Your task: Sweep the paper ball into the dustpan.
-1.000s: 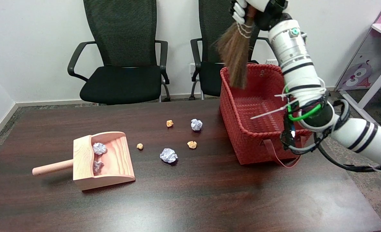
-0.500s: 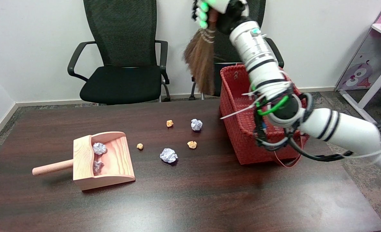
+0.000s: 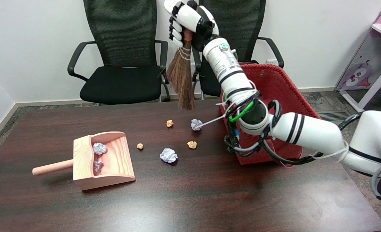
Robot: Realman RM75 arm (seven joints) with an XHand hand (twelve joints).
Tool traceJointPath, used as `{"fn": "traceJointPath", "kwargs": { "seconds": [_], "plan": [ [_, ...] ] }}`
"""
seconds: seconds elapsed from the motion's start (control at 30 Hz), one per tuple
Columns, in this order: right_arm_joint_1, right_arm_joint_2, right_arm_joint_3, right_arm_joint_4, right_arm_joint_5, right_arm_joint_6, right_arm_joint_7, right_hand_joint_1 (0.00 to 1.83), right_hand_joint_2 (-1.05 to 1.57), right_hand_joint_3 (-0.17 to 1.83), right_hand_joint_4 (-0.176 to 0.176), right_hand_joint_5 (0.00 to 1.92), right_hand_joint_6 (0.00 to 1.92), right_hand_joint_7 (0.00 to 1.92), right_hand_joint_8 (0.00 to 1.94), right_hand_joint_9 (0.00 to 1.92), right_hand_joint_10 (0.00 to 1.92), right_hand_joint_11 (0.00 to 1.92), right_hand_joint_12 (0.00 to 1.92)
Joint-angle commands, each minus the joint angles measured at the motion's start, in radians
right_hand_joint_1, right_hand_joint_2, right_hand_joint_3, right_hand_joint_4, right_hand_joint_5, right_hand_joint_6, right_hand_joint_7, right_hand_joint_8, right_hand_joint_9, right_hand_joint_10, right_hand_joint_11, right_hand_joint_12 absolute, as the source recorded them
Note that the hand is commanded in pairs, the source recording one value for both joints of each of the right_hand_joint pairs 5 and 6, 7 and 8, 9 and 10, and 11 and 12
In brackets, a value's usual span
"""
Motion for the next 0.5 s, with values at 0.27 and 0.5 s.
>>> {"fn": "traceJointPath", "kwargs": {
  "seconds": [0.27,0.5],
  "plan": [
    [-0.025,-0.048,-0.023,0.167,0.140,0.006,-0.002,0.82,1.57,1.52,0.176,1.92,1.92,1.92,1.92,1.92,1.92,1.92,1.92],
    [-0.011,-0.001,0.004,0.159,0.139,0.149,-0.001,0.87,1.38,1.58,0.176,1.92,1.92,1.92,1.92,1.92,1.92,1.92,1.92]
  ]
}}
